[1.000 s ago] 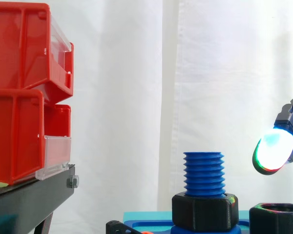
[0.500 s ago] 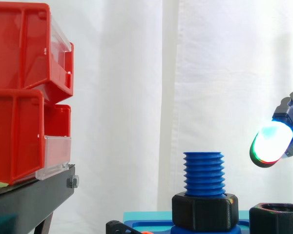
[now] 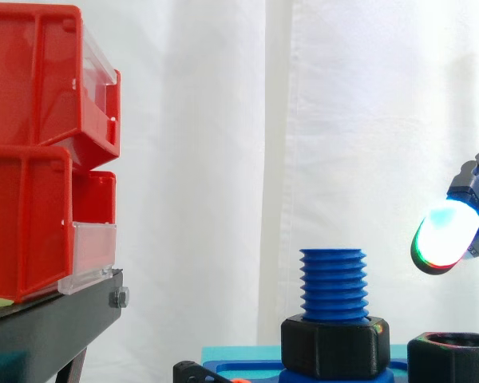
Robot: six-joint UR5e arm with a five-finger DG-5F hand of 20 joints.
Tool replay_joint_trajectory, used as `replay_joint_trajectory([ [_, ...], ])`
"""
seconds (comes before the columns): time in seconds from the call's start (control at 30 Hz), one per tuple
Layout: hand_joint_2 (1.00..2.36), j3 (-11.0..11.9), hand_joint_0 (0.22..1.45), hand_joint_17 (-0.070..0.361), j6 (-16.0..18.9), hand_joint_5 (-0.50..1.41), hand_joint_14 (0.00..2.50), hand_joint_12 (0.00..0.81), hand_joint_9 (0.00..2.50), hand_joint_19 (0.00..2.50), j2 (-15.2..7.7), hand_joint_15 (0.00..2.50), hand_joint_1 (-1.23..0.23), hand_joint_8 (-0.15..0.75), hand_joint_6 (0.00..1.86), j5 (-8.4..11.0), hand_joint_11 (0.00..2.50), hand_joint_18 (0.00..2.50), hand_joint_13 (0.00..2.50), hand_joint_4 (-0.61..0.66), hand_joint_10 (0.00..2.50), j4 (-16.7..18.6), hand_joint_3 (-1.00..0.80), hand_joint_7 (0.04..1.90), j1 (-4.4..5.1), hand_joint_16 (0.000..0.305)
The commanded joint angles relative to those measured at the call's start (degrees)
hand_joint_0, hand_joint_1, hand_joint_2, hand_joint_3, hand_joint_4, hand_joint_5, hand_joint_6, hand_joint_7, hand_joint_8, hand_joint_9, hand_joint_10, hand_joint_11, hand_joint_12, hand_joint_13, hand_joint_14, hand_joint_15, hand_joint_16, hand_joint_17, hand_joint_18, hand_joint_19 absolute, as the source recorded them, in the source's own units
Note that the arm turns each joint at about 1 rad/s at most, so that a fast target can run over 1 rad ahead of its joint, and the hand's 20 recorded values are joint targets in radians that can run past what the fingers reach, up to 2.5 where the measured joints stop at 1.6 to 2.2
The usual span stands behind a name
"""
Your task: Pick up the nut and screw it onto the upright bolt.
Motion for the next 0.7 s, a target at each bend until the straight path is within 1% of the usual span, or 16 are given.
replay_joint_trajectory([
  [0.0, 1.00, 0.0, 0.45, 0.108, 0.3, -0.25, 0.00, 0.379, 0.26, 0.00, -0.1, 0.00, -0.79, 0.312, 0.50, -0.07, 0.00, 0.00, 0.17, 0.28, 0.00, -0.4, -0.50, 0.83, -0.22, 0.048],
  [0.1, 1.00, 0.0, 0.45, 0.108, 0.5, -0.25, 0.00, 0.380, 0.26, 0.00, 0.0, 0.00, -0.78, 0.312, 0.50, 0.02, 0.00, 0.00, 0.17, 0.28, 0.00, -0.5, -0.50, 0.83, -0.22, 0.048],
  [0.27, 1.00, 0.0, 0.45, 0.108, 1.1, -0.25, 0.00, 0.380, 0.26, 0.00, -0.1, 0.00, -0.77, 0.313, 0.50, -0.25, 0.00, 0.00, 0.18, 0.28, 0.00, -1.3, -0.50, 0.83, -0.57, 0.048],
  [0.33, 1.00, -0.1, 0.45, 0.107, 1.2, -0.25, 0.00, 0.380, 0.26, 0.00, -0.1, 0.00, -0.77, 0.313, 0.50, -0.25, 0.00, 0.00, 0.18, 0.28, 0.00, -1.4, -0.50, 0.83, -0.57, 0.048],
  [0.67, 1.00, -0.1, 0.45, 0.107, 3.5, -0.25, 0.00, 0.379, 0.26, 0.00, -0.1, 0.00, -0.78, 0.314, 0.50, -0.07, 0.00, 0.00, 0.18, 0.28, 0.00, -2.0, -0.50, 0.83, -0.74, 0.048],
])
